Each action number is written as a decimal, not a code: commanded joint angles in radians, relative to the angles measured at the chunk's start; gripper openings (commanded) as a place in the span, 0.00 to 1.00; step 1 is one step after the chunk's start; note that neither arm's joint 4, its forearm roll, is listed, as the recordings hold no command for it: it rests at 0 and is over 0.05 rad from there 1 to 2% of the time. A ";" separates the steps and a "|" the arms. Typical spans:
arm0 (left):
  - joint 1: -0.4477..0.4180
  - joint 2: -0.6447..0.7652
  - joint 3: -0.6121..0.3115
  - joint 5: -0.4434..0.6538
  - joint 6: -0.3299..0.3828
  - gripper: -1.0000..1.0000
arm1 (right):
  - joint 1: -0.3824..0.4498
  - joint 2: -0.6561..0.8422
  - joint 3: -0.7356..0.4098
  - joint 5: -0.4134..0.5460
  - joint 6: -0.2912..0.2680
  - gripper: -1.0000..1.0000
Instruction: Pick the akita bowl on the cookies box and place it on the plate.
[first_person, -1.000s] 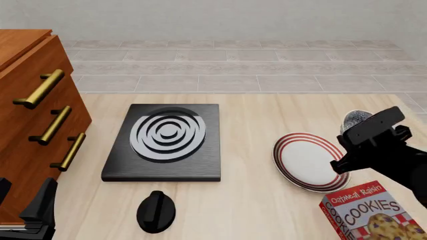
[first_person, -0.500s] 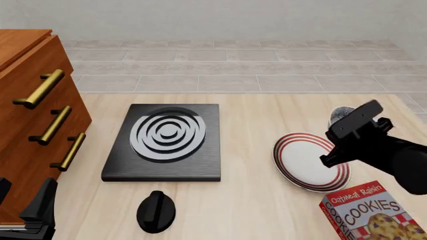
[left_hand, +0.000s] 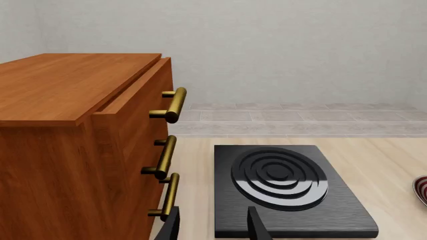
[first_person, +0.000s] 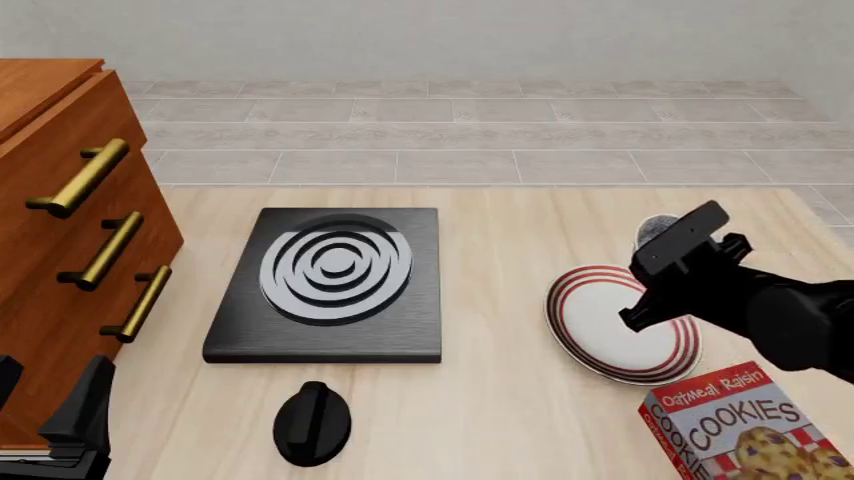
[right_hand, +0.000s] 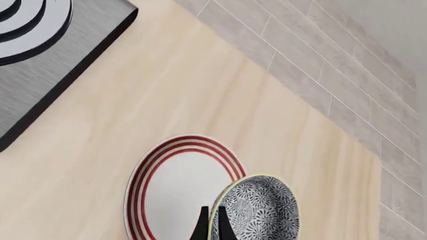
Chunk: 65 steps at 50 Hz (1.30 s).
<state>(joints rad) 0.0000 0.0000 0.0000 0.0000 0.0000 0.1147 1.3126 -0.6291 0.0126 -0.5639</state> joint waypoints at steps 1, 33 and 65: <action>0.000 0.000 0.000 0.000 0.000 1.00 | 0.004 0.052 -0.013 -0.040 0.000 0.00; 0.000 0.000 0.000 0.000 0.000 1.00 | -0.013 0.160 -0.010 -0.098 -0.038 0.00; 0.000 0.000 0.000 0.000 0.000 1.00 | 0.002 0.249 -0.048 -0.131 -0.007 0.00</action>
<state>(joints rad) 0.0000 0.0000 0.0000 0.0000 0.0000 0.1119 1.5358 -0.6629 -0.1014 -0.5814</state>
